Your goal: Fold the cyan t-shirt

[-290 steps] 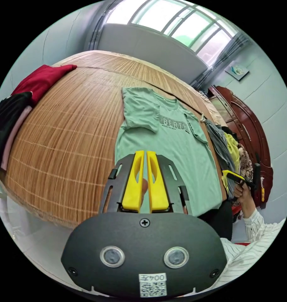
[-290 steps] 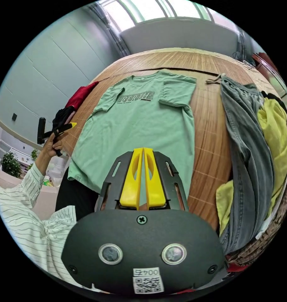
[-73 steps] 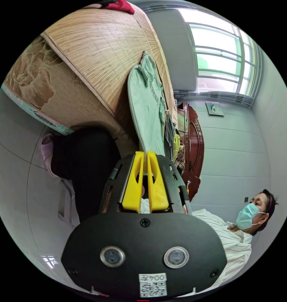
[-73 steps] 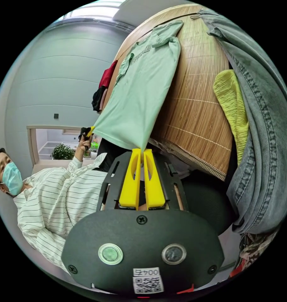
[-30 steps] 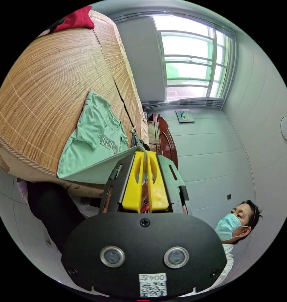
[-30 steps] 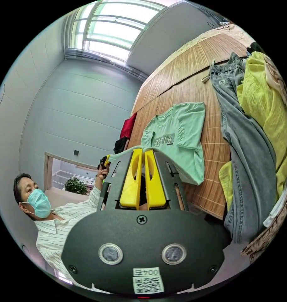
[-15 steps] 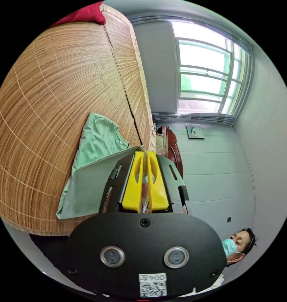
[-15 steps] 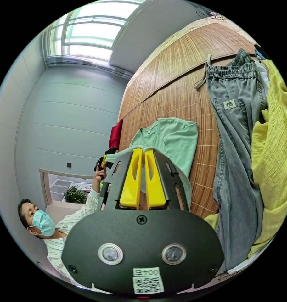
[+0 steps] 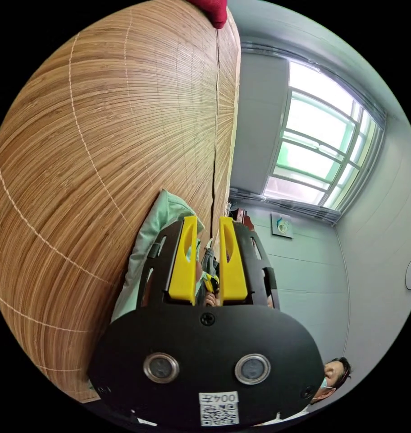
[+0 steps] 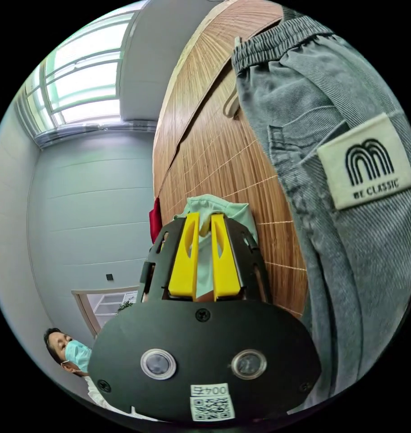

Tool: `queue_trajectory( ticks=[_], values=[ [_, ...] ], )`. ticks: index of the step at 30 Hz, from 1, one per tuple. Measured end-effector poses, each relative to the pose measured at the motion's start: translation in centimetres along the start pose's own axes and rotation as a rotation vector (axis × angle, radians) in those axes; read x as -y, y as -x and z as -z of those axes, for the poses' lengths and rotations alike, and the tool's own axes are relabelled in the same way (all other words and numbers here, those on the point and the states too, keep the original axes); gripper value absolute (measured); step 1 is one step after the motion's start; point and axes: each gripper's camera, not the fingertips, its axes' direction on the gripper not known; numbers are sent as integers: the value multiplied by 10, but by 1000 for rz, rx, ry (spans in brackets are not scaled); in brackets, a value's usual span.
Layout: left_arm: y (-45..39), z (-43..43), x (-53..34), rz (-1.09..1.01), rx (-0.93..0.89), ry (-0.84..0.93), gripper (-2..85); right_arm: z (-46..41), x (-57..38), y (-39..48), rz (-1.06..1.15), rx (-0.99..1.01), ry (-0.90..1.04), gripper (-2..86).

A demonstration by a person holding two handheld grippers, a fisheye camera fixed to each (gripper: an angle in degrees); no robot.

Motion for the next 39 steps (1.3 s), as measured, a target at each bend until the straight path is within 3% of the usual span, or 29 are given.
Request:
queue_trajectory(
  ticks=[5,9,12,17,20,26,39],
  values=[
    [5,8,-2,-9,-46,-130,76,0,-4,-14,-61,72,-144,82],
    [-1,24,-12,-58,-72,-185,70,8,-21,5,15,62,-161,78],
    [-10,38,-27,-146,-69,-103,65,11,-60,44,175,-125,-95,82],
    [-15,80,-85,-366,187,48,67,13,-188,61,372,-404,19,101],
    [2,114,-126,-416,313,64,69,28,-253,33,302,-343,-16,105],
    [49,147,-177,-343,350,45,77,43,-330,-15,160,-220,-112,119],
    [96,140,-182,-212,302,-12,109,34,-362,-40,65,-128,-115,127]
  ],
)
